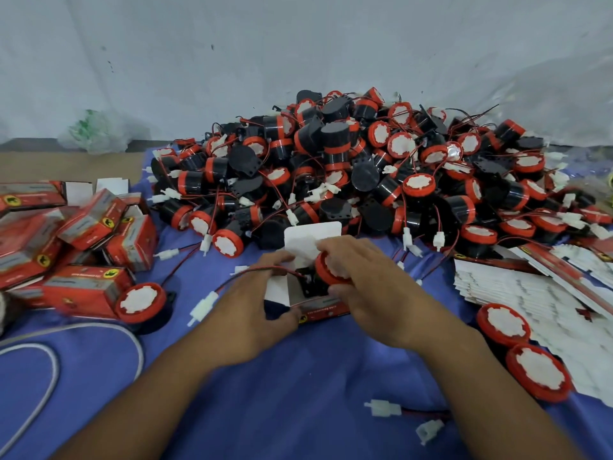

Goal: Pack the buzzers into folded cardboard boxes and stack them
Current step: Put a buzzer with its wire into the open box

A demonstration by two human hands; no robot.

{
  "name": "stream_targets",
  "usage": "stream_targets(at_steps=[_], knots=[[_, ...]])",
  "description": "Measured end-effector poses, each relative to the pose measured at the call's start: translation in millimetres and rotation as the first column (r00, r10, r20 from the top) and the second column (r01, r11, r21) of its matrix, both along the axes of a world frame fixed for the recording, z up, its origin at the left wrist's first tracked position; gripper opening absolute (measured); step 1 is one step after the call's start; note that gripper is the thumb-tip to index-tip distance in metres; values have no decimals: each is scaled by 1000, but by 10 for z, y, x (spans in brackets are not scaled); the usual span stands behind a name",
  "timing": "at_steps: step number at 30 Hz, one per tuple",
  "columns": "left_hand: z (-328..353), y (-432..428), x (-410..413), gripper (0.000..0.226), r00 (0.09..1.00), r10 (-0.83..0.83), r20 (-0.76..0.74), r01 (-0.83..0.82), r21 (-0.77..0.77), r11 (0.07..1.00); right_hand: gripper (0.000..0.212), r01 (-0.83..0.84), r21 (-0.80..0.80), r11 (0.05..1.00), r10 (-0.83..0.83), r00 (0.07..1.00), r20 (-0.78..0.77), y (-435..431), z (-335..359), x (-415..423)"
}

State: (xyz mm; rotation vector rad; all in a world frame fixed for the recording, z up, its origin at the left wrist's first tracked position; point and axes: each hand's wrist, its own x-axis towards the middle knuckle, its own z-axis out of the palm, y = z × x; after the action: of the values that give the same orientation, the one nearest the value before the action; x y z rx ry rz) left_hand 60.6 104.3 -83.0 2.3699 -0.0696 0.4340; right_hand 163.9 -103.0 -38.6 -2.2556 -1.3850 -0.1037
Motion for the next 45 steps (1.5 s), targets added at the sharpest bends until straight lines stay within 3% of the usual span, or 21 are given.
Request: stream_targets(at_steps=[3, 7, 11, 14, 17, 21, 23, 25, 26, 28, 31, 34, 37, 39, 41, 45], knots=[[-47, 16, -18, 59, 999, -2, -32, 3, 35, 999, 44, -16, -49, 999, 16, 1000, 5, 12, 10, -5], [-51, -37, -34, 28, 995, -64, 80, 70, -70, 995, 34, -51, -119, 992, 55, 998, 35, 4, -46, 12], [9, -94, 19, 33, 993, -26, 117, 32, -54, 998, 28, -19, -103, 995, 20, 1000, 6, -43, -65, 8], [62, -164, 23, 30, 993, -24, 118, 22, 13, 1000, 35, -57, 19, 998, 57, 998, -14, 8, -13, -67], [143, -181, 16, 24, 994, -77, 77, 71, 78, 994, 40, -118, 248, 962, 146, 984, -99, 76, 77, -175], [220, -183, -10, 33, 995, -87, 47, 82, 93, 992, 27, -139, 392, 910, 180, 981, -70, 140, 125, -267], [246, -200, 6, 24, 999, -17, -35, 17, 15, 1000, 20, -114, 426, 897, 170, 981, -96, 147, 110, -274], [271, -210, 18, 3, 990, 78, -116, -92, -121, 988, 16, -37, 457, 889, 156, 962, -226, 155, 76, -281], [265, -205, 30, 8, 985, 114, -127, -133, -149, 980, 15, 24, 463, 886, 133, 943, -304, 159, 51, -281], [233, -195, 38, 7, 976, 174, -132, -199, -209, 957, 12, 121, 433, 893, 36, 941, -337, 175, 0, -262], [227, -218, 13, 5, 973, 201, -117, -227, -282, 932, 14, 98, 291, 952, -33, 975, -220, 198, -82, -231], [226, -178, -10, 17, 992, 96, -80, -113, -244, 963, 23, 18, 218, 976, 2, 996, -91, 192, -95, -234], [256, -107, -26, 36, 994, 22, -109, -64, -397, 915, 39, 26, 178, 984, -14, 997, -69, 209, -106, -218], [258, -76, -27, 37, 993, 1, -119, -53, -437, 898, 43, 39, 123, 992, -32, 998, -57, 204, -123, -191], [268, -72, -37, 27, 990, -12, -139, -46, -405, 913, 45, 37, 105, 994, -23, 991, -133, 181, -120, -175], [276, -108, -42, 36, 988, 40, -146, -81, -287, 954, 26, 90, 282, 955, 44, 899, -436, 102, -68, -127]])
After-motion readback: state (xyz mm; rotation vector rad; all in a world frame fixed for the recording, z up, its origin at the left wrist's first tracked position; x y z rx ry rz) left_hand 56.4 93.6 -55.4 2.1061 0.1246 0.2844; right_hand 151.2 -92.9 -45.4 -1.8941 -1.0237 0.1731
